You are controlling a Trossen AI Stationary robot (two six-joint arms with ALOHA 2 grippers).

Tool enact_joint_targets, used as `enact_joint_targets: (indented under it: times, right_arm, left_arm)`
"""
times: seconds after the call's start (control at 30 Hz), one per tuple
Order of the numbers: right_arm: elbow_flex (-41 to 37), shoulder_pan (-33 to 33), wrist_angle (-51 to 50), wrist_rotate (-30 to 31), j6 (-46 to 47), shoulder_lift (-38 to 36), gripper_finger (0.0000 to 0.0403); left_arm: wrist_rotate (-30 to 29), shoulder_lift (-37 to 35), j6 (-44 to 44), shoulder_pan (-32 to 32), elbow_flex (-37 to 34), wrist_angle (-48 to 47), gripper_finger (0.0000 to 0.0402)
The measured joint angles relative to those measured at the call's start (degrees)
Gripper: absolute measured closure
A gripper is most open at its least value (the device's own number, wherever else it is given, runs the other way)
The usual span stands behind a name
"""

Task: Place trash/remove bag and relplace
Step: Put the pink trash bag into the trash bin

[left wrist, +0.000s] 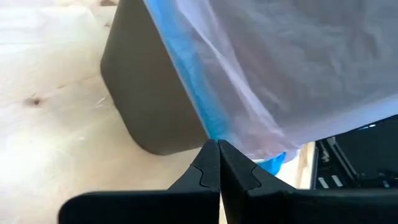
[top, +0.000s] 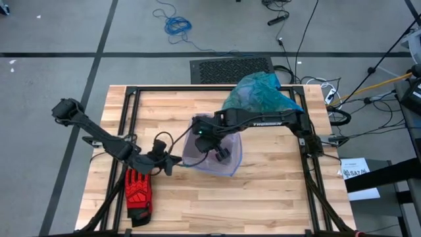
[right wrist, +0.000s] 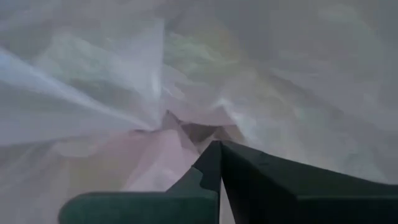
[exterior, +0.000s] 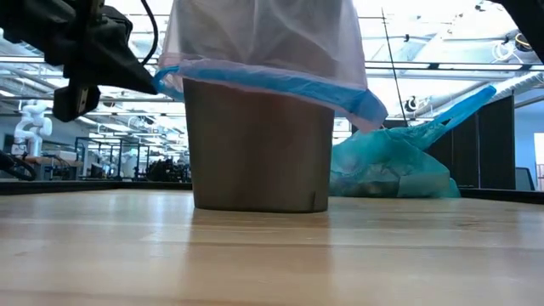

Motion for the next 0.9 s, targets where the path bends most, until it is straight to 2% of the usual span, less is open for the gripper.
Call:
enact_joint_targets:
  times: [0.33,0.7,0.8,0.9]
  right_arm:
    - [-3.9,-0.5,0.7,-0.3,-3.3,0.5,0.0403]
    - [-12.6,-0.8,10.9,-1.0,-4.1,0.5,0.0403]
    - [-14.3,-1.1,11.8,-0.9,-3.9,0.5,0.0403]
    - [-15.2,-1.4,12.6,-2.1,-3.2,0.5,0.0403]
  left_arm:
    - [-0.8,1.9,-0.6,0.0,0.0,-0.1,0.0402]
    - [-2.2,1.9,-1.1,0.0,0.0,0.1,0.0402]
    - [-4.2,1.1,-2.0,-0.1,0.0,1.3,0.0402]
    - [-8.4,-2.6,0.7,-0.6,0.0,5.0,0.0402]
